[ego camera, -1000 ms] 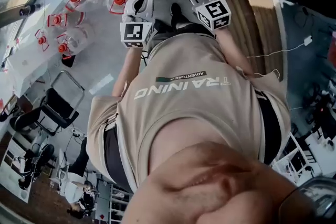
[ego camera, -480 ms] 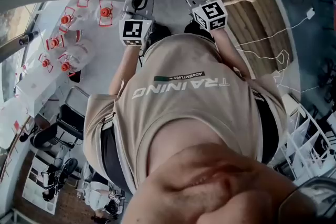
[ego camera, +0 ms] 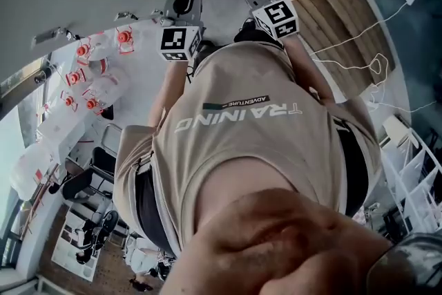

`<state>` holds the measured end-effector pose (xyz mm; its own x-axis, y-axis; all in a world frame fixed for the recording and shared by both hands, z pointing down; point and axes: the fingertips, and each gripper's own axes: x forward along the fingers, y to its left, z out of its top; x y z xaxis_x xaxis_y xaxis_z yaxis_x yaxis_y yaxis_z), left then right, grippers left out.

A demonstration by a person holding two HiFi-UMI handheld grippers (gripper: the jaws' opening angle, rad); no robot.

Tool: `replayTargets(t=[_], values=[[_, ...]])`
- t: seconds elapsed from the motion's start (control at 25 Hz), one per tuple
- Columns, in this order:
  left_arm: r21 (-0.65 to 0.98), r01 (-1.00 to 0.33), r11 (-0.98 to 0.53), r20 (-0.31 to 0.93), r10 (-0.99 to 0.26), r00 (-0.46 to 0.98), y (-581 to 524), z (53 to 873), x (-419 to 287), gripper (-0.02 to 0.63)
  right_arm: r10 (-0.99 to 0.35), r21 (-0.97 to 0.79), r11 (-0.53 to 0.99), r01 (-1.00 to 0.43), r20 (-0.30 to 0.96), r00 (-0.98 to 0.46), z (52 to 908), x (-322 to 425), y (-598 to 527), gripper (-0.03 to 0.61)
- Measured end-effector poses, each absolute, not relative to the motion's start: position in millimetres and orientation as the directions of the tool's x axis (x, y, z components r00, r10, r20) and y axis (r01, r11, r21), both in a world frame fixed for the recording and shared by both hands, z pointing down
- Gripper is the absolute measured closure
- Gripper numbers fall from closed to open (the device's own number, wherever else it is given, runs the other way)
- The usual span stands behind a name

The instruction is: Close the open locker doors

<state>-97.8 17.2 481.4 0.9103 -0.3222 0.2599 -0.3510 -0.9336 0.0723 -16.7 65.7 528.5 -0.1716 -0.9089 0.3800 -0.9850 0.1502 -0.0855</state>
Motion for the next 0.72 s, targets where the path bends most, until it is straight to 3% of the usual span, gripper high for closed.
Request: replayTargets(t=[0.32, 0.72], values=[[0.087, -0.354, -0.931, 0.28, -0.318, 0.906, 49, 490, -15, 0.614, -0.908, -0.071, 0.168, -0.983, 0.377, -0.182, 536, 68, 93, 0.563], [0.097, -0.285, -0.954, 0.323, -0.241, 0.915, 35, 506, 12, 0.614, -0.912, -0.115, 0.079, -0.99, 0.393, -0.118, 548, 104, 82, 0.563]])
